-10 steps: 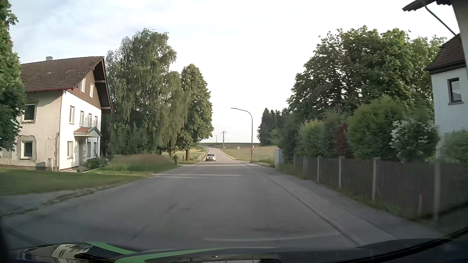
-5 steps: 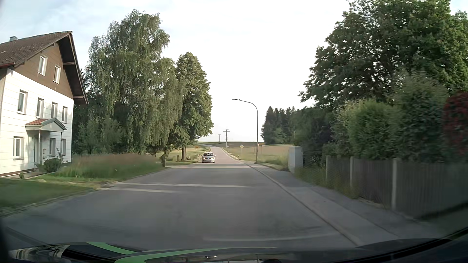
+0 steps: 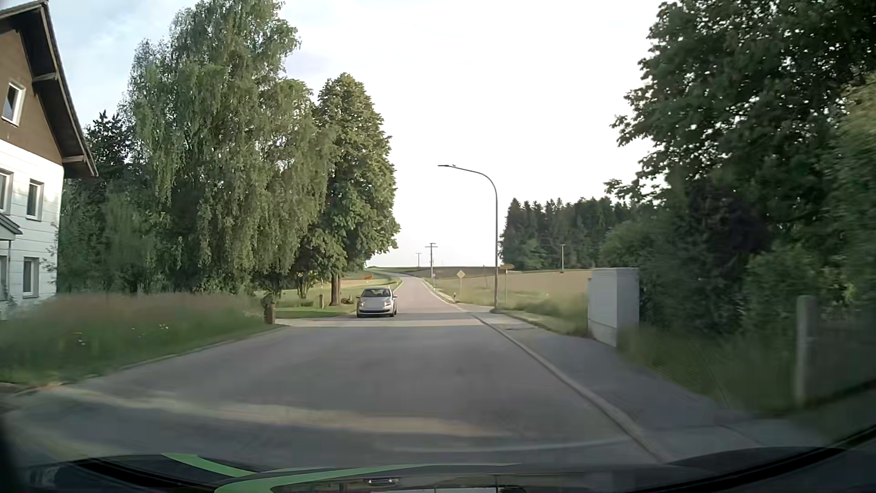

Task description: Follow the waypoints while adhering to traffic rules and regulations

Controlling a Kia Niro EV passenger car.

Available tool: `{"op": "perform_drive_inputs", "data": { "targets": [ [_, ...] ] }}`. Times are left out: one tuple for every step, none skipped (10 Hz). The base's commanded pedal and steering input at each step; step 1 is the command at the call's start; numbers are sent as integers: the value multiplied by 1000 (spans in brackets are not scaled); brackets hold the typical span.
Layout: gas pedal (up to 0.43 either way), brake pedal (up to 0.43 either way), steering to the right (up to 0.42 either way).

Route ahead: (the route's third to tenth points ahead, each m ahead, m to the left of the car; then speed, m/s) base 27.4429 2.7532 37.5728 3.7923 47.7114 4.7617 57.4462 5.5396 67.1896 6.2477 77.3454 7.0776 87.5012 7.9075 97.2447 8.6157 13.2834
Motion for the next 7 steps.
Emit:
{"op": "perform_drive_inputs", "data": {
  "targets": [
    [87, 0, -15],
    [87, 0, -16],
    [87, 0, -15],
    [87, 0, -15],
    [87, 0, -16],
    [87, 0, -15],
    [87, 0, -16]
  ]
}}
